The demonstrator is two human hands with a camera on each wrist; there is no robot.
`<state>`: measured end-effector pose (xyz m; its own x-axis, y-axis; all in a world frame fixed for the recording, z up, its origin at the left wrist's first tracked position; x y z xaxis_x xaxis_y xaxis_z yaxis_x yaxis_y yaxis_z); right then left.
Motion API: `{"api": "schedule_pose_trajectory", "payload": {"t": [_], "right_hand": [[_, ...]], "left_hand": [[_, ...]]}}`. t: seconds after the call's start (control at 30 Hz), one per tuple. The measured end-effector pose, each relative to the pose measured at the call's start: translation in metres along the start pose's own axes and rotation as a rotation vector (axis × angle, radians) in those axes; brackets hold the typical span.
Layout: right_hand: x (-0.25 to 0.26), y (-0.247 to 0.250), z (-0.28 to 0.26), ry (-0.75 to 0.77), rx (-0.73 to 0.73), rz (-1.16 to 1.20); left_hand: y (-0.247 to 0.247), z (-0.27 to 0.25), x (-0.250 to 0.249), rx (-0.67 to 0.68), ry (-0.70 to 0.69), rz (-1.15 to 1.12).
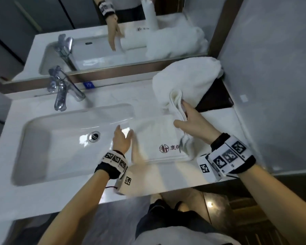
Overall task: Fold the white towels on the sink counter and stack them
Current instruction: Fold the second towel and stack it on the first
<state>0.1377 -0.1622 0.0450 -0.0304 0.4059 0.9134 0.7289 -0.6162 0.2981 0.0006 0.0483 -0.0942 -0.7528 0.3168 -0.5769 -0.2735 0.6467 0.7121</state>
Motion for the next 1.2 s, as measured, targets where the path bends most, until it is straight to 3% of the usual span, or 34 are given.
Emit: {"api": "schedule_pose_trajectory", "payload": {"t": [0.07, 0.13, 0.3, 0.47, 0.6, 0.7, 0.8, 0.93, 1.0, 1.07, 1.13, 1.17, 1.2], "right_hand": [[0.001, -0.023, 0.011, -0.023, 0.015, -0.092], [-0.001, -0.048, 0.02, -0.056, 0.048, -0.179], [-0.016, -0.111, 0.037, -0.112, 0.132, -0.305], [-0.039, -0.156, 0.046, -0.204, 0.227, -0.371], [-0.051, -0.156, 0.051, -0.196, 0.325, -0.176], [-0.055, -0.112, 0.055, -0.098, 0.08, -0.087], [-0.059, -0.069, 0.044, 0.097, -0.26, -0.364], [-0.075, -0.075, 0.034, 0.026, -0.198, -0.814], [-0.08, -0.081, 0.034, -0.002, -0.179, -0.887], [-0.083, -0.084, 0.034, -0.001, -0.188, -0.943], [-0.088, -0.086, 0.036, 0.003, -0.2, -0.986], [-0.092, -0.087, 0.037, -0.002, -0.191, -0.998], [-0.096, -0.088, 0.04, -0.008, -0.176, -0.998]], "left_hand": [[-0.011, -0.006, 0.024, 0.208, 0.254, -0.202], [-0.02, -0.017, 0.029, 0.357, 0.375, -0.428], [-0.023, -0.027, 0.013, 0.423, 0.414, -0.807], [-0.022, -0.028, 0.005, 0.526, 0.369, -0.901], [-0.019, -0.026, 0.006, 0.545, 0.326, -0.768], [-0.021, -0.029, 0.003, 0.545, 0.296, -0.519], [-0.025, -0.027, -0.003, 0.419, 0.254, -0.334], [-0.023, -0.026, -0.02, 0.188, 0.15, -0.123], [-0.014, -0.025, -0.028, -0.002, 0.013, 0.162], [-0.012, -0.029, -0.048, -0.181, -0.293, 0.393], [-0.03, -0.034, -0.063, -0.157, -0.625, 0.563], [-0.041, -0.032, -0.061, -0.107, -0.691, 0.635], [-0.047, -0.026, -0.054, -0.053, -0.663, 0.658]]}}
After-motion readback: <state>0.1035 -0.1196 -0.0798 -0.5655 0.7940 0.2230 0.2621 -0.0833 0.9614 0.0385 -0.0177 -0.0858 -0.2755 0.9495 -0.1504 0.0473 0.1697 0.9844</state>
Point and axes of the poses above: each hand's wrist, its own z-axis towards the middle knuckle, its own y-axis out of the back of the hand, x = y × z, the point moved 6 cm from there along z, towards the middle knuckle, and after that the axes turned 6 degrees about z, right-handed, at the moved point
